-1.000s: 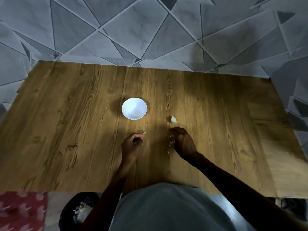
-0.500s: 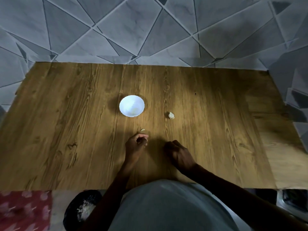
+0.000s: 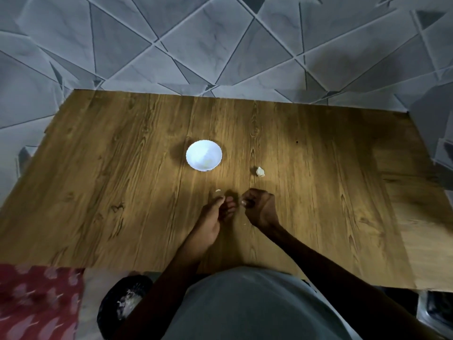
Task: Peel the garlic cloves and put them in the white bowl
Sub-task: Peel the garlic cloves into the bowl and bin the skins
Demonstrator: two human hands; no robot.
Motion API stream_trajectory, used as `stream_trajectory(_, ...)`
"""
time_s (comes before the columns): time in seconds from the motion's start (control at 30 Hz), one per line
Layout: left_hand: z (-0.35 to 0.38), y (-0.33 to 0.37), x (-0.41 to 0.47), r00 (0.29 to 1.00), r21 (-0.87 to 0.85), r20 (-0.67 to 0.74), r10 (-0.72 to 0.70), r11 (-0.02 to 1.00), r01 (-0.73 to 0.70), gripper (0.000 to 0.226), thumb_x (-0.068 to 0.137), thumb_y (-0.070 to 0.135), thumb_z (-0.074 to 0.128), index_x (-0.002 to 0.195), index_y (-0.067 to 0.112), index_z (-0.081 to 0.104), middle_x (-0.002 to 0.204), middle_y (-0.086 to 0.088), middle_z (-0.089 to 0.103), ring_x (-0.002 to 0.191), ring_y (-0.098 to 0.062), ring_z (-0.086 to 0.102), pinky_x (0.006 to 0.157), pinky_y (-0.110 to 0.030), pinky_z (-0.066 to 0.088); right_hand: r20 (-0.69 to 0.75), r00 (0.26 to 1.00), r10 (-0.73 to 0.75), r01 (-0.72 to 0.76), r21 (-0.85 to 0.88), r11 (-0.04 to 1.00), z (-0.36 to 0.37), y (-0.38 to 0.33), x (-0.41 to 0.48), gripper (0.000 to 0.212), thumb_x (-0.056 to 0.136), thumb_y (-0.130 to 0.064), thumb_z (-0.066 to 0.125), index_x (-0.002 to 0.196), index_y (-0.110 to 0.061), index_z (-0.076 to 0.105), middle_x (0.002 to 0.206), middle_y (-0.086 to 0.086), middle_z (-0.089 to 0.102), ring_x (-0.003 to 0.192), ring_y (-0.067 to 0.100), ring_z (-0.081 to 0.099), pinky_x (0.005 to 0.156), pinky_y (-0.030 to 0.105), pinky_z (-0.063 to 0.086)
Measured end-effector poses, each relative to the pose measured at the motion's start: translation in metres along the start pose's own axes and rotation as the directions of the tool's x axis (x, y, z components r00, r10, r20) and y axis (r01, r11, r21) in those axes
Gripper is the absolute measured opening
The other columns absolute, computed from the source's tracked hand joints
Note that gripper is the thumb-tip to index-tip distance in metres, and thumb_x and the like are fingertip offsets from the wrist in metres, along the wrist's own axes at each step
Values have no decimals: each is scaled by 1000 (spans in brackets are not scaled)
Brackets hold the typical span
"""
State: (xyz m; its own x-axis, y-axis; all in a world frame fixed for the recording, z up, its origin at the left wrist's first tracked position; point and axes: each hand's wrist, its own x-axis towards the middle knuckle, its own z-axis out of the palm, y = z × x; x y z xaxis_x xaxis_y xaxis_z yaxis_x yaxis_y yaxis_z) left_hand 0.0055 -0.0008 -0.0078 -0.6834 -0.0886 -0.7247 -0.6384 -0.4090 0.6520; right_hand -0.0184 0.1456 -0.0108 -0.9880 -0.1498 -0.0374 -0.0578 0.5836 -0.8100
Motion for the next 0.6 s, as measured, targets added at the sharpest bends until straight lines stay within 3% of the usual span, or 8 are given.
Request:
stream_trajectory(0.1, 7, 4, -3, 988, -132, 33, -149, 979, 152, 30, 102, 22, 43, 82, 9, 61, 59, -1, 66, 50, -9, 62, 50, -18, 50, 162, 986, -37, 34, 22, 999, -3, -35, 3, 16, 77, 4, 66, 69, -10, 70, 69, -4, 70, 60, 0, 62, 55, 17, 49)
stream_trajectory(0.17, 12, 5, -5, 989, -175, 37, -142, 974, 146, 37, 101, 11, 38, 70, 11, 58, 47, 5, 59, 44, -5, 58, 47, -15, 46, 276, 950, -145, 188, -137, 972, -4, -45, 2, 15, 76, 1, 64, 75, -11, 73, 74, 2, 72, 66, 10, 65, 60, 27, 50)
stream_trajectory(0.23, 14, 11, -8, 980, -265, 39, -196, 943, 199, 37, 97, 6, 38, 65, 10, 55, 45, 1, 55, 48, -10, 53, 52, -18, 43, 331, 920, -209, 307, -278, 910, -3, -48, 1, 16, 79, -3, 62, 79, -15, 73, 76, 2, 72, 65, 14, 63, 61, 29, 47)
stream_trajectory(0.33, 16, 14, -4, 978, -368, 27, -209, 907, 204, 26, 92, 5, 41, 68, 10, 52, 49, -2, 55, 50, -13, 49, 53, -20, 40, 226, 966, -128, 185, -254, 949, -5, -52, 5, 17, 78, -3, 66, 77, -18, 72, 75, -3, 72, 66, 10, 64, 62, 25, 50)
stream_trajectory(0.4, 15, 16, -4, 979, -391, 49, -198, 898, 201, 26, 93, 7, 39, 72, 7, 55, 53, -4, 59, 50, -14, 56, 50, -22, 47, 154, 985, -78, 99, -131, 986, -10, -50, 9, 21, 77, 1, 67, 75, -19, 74, 73, -7, 72, 65, 4, 66, 62, 19, 52)
stream_trajectory(0.47, 12, 19, -3, 977, -444, 67, -204, 870, 213, 34, 99, 11, 34, 78, 2, 60, 60, -9, 67, 51, -17, 66, 48, -23, 54, 130, 987, -96, 102, -41, 994, -18, -44, 17, 23, 78, 7, 66, 78, -13, 77, 76, -9, 73, 64, -1, 66, 65, 15, 53)
stream_trajectory(0.6, 2, 28, 1, 984, -481, 15, -176, 862, 162, 38, 103, 15, 31, 85, 4, 62, 66, -8, 70, 64, -17, 68, 62, -26, 57, 81, 997, 12, -6, -71, 997, -34, -16, 30, 23, 82, 9, 65, 87, -10, 77, 77, -5, 72, 68, 7, 67, 72, 32, 60)
